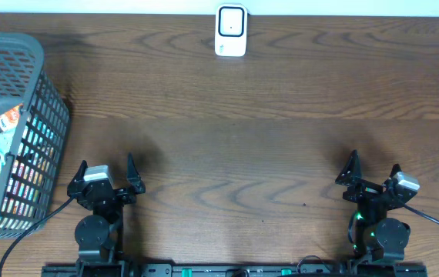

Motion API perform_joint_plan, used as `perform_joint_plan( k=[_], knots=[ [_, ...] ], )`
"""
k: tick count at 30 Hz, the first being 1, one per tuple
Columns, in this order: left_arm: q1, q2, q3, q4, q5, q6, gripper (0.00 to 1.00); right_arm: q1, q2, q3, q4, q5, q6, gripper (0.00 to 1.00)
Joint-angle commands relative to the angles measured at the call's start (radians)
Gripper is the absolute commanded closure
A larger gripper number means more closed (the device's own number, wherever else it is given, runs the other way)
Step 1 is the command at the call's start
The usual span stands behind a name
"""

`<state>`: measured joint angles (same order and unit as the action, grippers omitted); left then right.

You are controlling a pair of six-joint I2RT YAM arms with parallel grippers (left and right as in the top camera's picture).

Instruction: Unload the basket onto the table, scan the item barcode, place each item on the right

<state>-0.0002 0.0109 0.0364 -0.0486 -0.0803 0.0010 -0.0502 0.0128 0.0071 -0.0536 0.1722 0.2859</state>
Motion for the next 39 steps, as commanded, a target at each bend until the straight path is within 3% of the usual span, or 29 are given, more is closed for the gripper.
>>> perform_joint_plan(
  k=[1, 23, 27, 31, 39],
  knots=[
    [0.006, -0.006, -0.032, -0.017, 0.002, 0.014, 0.02, 0.003, -0.001, -0.002, -0.003, 0.002, 0.013, 0.01],
    [0.005, -0.005, -0.032, -0.016, 0.003, -0.026, 0.02, 0.003, -0.001, -0.002, -0.003, 0.002, 0.013, 0.01],
    [0.006, -0.005, -0.024, -0.016, 0.099, -0.043, 0.02, 0.003, -0.001, -0.002, -0.003, 0.001, 0.013, 0.01],
    [0.005, -0.005, 0.038, -0.017, 0.222, -0.051, 0.02, 0.003, -0.001, -0.002, -0.003, 0.002, 0.013, 0.01],
    [0.006, 0.041, 0.231, -0.026, 0.226, -0.090, 0.02, 0.003, -0.001, -0.002, -0.003, 0.001, 0.013, 0.01]
  ],
)
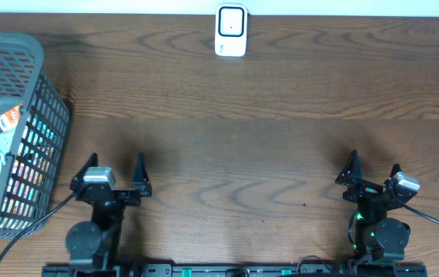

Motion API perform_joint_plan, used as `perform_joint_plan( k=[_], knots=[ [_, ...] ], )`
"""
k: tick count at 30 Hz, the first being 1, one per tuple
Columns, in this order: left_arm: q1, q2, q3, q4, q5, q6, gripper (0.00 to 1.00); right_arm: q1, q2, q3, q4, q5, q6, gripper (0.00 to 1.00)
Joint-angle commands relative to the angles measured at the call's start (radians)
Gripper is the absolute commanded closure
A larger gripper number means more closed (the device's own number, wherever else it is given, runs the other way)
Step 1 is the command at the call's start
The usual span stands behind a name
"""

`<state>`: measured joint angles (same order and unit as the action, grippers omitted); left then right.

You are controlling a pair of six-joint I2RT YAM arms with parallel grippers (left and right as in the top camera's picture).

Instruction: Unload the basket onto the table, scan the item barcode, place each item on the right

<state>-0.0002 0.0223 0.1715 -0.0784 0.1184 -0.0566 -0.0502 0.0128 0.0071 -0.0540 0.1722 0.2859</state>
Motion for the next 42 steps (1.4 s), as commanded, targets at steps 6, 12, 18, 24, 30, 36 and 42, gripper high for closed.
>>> perform_joint_plan(
  k=[6, 12, 18, 24, 30, 36, 42],
  knots=[
    [0.006, 0.193, 0.315, -0.055, 0.026, -0.076, 0.02, 0.003, -0.001, -0.002, -0.002, 0.001, 0.013, 0.01],
    [0.006, 0.465, 0.737, -0.315, -0.208, -0.078, 0.02, 0.003, -0.001, -0.002, -0.002, 0.001, 0.013, 0.01],
    [0.006, 0.798, 1.322, -0.671, -0.513, -0.060, 0.02, 0.003, -0.001, -0.002, -0.002, 0.001, 0.013, 0.01],
    [0.006, 0.906, 1.479, -0.832, -0.525, -0.022, 0.02, 0.003, -0.001, -0.002, -0.002, 0.002, 0.013, 0.01],
    [0.043, 0.957, 1.480, -0.858, -0.817, -0.278, 0.02, 0.003, -0.001, -0.002, -0.002, 0.001, 0.013, 0.01],
    [0.273, 1.044, 1.480, -0.899, -0.834, -0.522, 0.02, 0.003, -0.001, -0.001, -0.002, 0.001, 0.013, 0.01],
    [0.578, 1.187, 1.480, -0.956, -0.619, -0.792, 0.02, 0.003, -0.001, -0.002, -0.002, 0.001, 0.013, 0.01]
  ],
)
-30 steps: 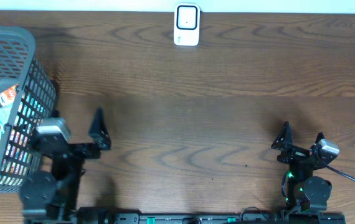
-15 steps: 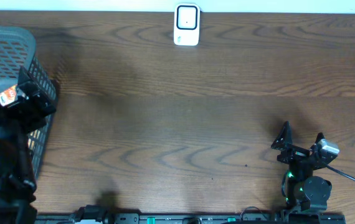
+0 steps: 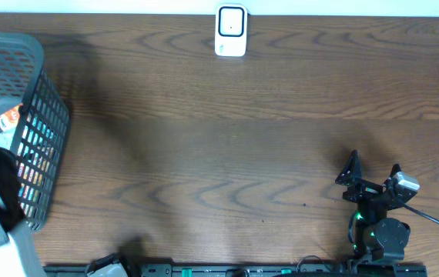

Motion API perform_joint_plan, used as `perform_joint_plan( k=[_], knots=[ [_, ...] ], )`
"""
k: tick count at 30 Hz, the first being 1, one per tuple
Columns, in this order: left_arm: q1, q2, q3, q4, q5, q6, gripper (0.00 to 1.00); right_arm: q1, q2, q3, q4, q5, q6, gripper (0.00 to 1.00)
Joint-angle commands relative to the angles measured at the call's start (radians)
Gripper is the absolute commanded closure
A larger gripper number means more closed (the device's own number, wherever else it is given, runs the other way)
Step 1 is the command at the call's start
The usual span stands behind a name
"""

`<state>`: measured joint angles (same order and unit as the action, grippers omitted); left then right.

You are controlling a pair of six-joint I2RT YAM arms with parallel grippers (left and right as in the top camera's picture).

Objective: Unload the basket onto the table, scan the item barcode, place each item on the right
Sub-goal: 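Reach the left gripper into the grey basket toward the mint wipes pack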

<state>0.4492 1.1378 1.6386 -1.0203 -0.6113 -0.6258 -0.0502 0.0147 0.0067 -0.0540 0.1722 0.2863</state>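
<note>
A white barcode scanner [image 3: 230,31] stands at the table's far edge, in the middle. The grey mesh basket [image 3: 50,115] at the left holds the items; an orange-labelled packet [image 3: 8,118] shows inside it. My left arm is a dark, blurred mass close to the camera, covering the basket's left and front part. Its fingers cannot be made out. My right gripper [image 3: 372,171] rests open at the near right with nothing between its fingers.
The brown wooden table [image 3: 235,138] stretches between basket and right arm. A black rail [image 3: 227,270] runs along the near edge, with a cable [image 3: 435,223] trailing off to the right.
My left arm has left its spot at the near left of the table and now looms over the basket at the left edge. The right arm has not moved.
Both grippers first rested open near the front edge, the left one angled slightly. Then the left gripper sat squared up and a little further forward, still open. Now the left arm is over the basket, hiding part of it.
</note>
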Motion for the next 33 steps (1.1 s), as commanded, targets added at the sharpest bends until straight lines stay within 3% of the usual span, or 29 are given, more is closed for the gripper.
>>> perform_joint_plan(
  k=[1, 4, 10, 18, 27, 33],
  knots=[
    [0.181, 0.105, 0.013, -0.016, 0.156, -0.262, 0.02, 0.003, -0.003, -0.001, -0.002, 0.002, 0.013, 0.01],
    [0.346, 0.235, 0.013, -0.030, 0.367, -0.397, 0.02, 0.003, -0.003, -0.001, -0.002, 0.001, 0.013, 0.01],
    [0.472, 0.460, 0.013, -0.021, 0.615, -0.549, 0.02, 0.003, -0.003, -0.001, -0.002, 0.001, 0.013, 0.01],
    [0.475, 0.655, 0.013, 0.058, 0.631, -0.565, 0.02, 0.003, -0.003, -0.001, -0.002, 0.001, 0.013, 0.01],
    [0.475, 0.657, 0.013, 0.104, 0.630, -0.564, 0.02, 0.003, -0.003, -0.001, -0.002, 0.001, 0.013, 0.01],
    [0.461, 0.643, 0.013, 0.108, 0.681, -0.497, 0.02, 0.003, -0.003, -0.001, -0.002, 0.002, 0.013, 0.01]
  ],
)
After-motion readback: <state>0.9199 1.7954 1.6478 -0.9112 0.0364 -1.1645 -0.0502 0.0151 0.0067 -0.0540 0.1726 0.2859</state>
